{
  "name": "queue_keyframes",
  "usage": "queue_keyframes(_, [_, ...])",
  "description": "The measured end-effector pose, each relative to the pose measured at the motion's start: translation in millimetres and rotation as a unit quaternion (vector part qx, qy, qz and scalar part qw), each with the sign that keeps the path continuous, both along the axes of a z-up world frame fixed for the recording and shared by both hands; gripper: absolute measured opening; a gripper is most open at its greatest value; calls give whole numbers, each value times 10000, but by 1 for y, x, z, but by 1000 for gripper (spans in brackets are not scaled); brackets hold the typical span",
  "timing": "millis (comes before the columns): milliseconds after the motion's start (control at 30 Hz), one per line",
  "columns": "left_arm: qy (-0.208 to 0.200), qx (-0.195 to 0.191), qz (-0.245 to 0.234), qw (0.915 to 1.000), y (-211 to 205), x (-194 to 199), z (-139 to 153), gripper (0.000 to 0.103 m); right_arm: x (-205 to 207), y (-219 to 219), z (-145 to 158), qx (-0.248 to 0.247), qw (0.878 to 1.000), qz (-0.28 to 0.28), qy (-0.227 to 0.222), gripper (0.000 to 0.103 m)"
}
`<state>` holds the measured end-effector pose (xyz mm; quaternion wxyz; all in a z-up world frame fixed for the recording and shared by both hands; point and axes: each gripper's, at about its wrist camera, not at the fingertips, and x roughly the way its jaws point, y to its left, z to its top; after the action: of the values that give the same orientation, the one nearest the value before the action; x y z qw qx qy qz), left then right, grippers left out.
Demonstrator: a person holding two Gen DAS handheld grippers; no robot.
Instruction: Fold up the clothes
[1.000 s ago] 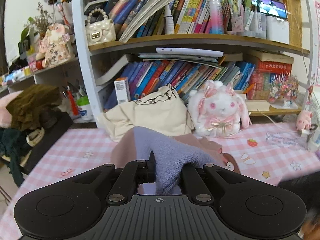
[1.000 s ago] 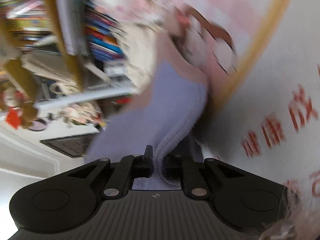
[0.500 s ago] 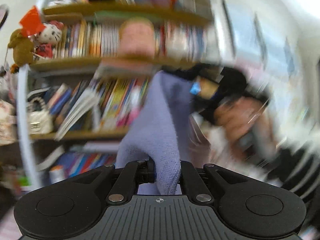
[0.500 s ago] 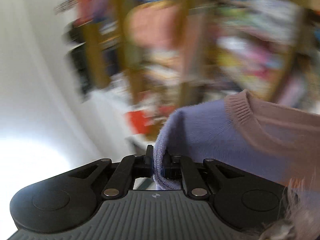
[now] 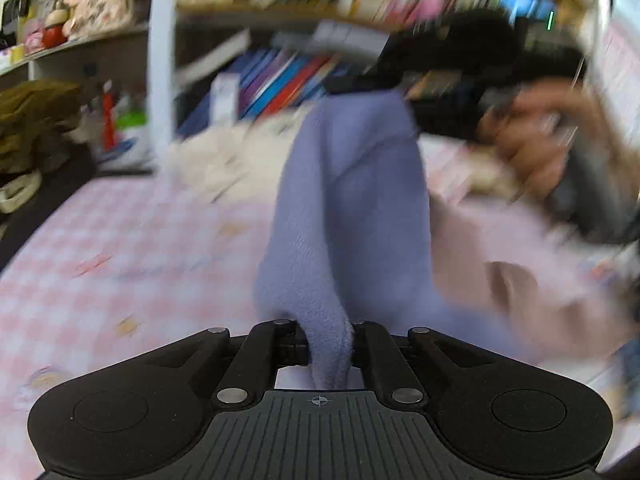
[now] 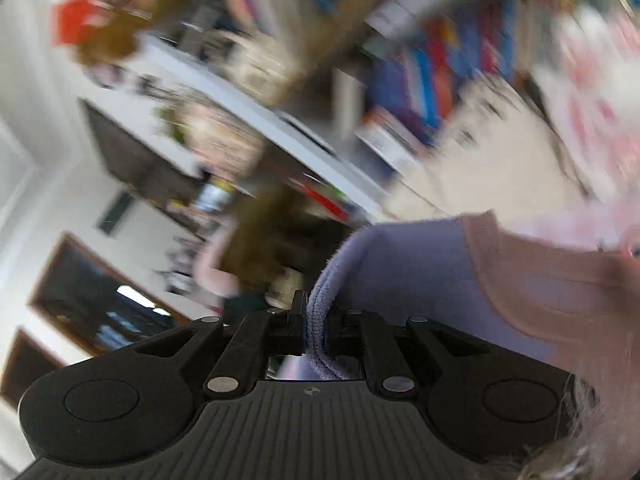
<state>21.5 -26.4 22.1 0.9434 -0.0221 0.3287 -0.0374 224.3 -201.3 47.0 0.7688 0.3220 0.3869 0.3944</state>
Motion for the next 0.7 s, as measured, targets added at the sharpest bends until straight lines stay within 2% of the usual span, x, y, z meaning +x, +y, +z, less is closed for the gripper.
queue_keyframes(100, [280,92,212,9993,20,11,-17,7,15,16,-31,-206,9988,-178,415,8])
queue_keyframes(167, [357,116,313,9988,32,19,-19,12,20,23,-36,-294,9983,-255,430,8])
queue_keyframes(233, [460,230,387,9979,39,24,-21,16,21,28,-33,-497,9978,-301,328,15])
queue_keyframes(267, [519,308,421,9973,41,26,-21,19,21,29,-31,-612,9973,-321,262,21])
queue_keyframes(300, [575,395,457,9965,44,27,-22,23,21,31,-28,-727,9966,-340,197,48])
queue_keyframes(333, [594,535,514,9955,45,25,-26,27,17,26,-25,-800,9960,-396,46,60])
queue_keyframes(400, [539,788,674,9932,50,20,-23,44,6,7,-22,-879,9947,-510,-184,60])
queue_keyframes(467, [429,855,780,9924,58,13,-17,52,-5,-16,-23,-1066,9923,-601,-204,60])
queue_keyframes(567, [292,692,866,9934,63,1,-4,52,-34,-39,-34,-1459,9879,-511,-113,60])
queue_keyframes(700, [306,241,582,9975,44,-6,3,52,-75,-67,-51,-2003,9791,-345,33,58])
